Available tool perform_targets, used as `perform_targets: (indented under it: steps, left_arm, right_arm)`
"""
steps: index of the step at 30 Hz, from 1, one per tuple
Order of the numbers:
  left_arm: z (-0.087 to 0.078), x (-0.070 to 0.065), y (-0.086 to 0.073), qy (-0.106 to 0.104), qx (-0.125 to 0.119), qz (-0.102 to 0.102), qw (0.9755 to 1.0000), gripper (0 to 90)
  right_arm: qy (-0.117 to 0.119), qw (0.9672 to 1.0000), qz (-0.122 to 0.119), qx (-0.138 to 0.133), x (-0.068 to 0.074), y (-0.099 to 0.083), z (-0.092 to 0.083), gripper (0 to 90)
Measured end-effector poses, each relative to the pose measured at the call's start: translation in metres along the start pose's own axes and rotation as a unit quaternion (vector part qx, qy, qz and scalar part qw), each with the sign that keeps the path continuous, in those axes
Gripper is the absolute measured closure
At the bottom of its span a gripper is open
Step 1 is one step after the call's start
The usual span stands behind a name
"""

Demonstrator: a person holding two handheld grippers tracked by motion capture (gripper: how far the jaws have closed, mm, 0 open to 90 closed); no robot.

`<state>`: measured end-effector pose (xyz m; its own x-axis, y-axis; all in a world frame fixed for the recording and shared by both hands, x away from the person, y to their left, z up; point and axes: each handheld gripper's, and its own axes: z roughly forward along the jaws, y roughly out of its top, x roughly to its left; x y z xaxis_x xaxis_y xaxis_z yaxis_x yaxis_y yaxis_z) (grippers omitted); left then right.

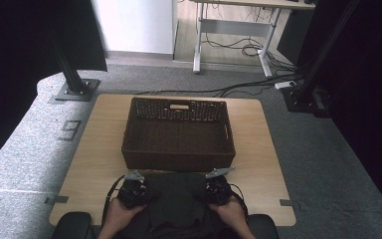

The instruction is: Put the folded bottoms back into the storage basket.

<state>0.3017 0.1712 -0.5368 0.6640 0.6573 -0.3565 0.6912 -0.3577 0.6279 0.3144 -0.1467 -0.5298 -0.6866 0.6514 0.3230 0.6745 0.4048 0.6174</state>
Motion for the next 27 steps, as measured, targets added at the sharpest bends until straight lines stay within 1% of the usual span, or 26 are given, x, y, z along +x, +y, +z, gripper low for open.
perform_targets:
  steps: [2,6,8,9,12,14,16,19,27]
  left_arm:
    - [-0.001,-0.001,0.001,-0.001,0.0,0.001,1.0,64.8]
    - [-0.004,0.002,0.003,-0.016,-0.008,-0.01,0.9998,66.0]
    - [-0.007,0.001,0.005,-0.021,-0.013,-0.009,0.9997,66.3]
    - [-0.009,0.0,0.006,-0.022,-0.017,-0.009,0.9996,66.5]
    - [-0.015,-0.003,0.01,-0.027,-0.028,-0.004,0.9992,66.9]
    - [-0.02,-0.006,0.014,-0.027,-0.035,0.005,0.999,67.0]
    - [-0.024,-0.008,0.017,-0.028,-0.041,0.009,0.9987,67.1]
    - [-0.031,-0.011,0.022,-0.034,-0.053,0.016,0.9979,67.1]
    - [-0.045,-0.016,0.034,-0.039,-0.075,0.03,0.996,67.1]
  right_arm:
    - [0.002,1.0,0.001,-0.005,0.0,0.0,-0.002,69.8]
    - [0.013,0.9997,0.007,-0.021,-0.001,0.0,-0.006,70.6]
    - [0.019,0.9993,0.009,-0.03,0.001,0.001,-0.01,71.3]
    - [0.019,0.9993,0.006,-0.032,0.002,0.002,-0.011,71.5]
    - [0.018,0.999,-0.002,-0.042,0.006,0.005,-0.015,72.1]
    - [0.015,0.9987,-0.008,-0.047,0.009,0.007,-0.019,72.2]
    - [0.015,0.9983,-0.012,-0.056,0.011,0.009,-0.023,72.2]
    - [0.013,0.9975,-0.017,-0.067,0.013,0.011,-0.029,72.3]
    - [0.01,0.9951,-0.032,-0.093,0.018,0.021,-0.047,72.5]
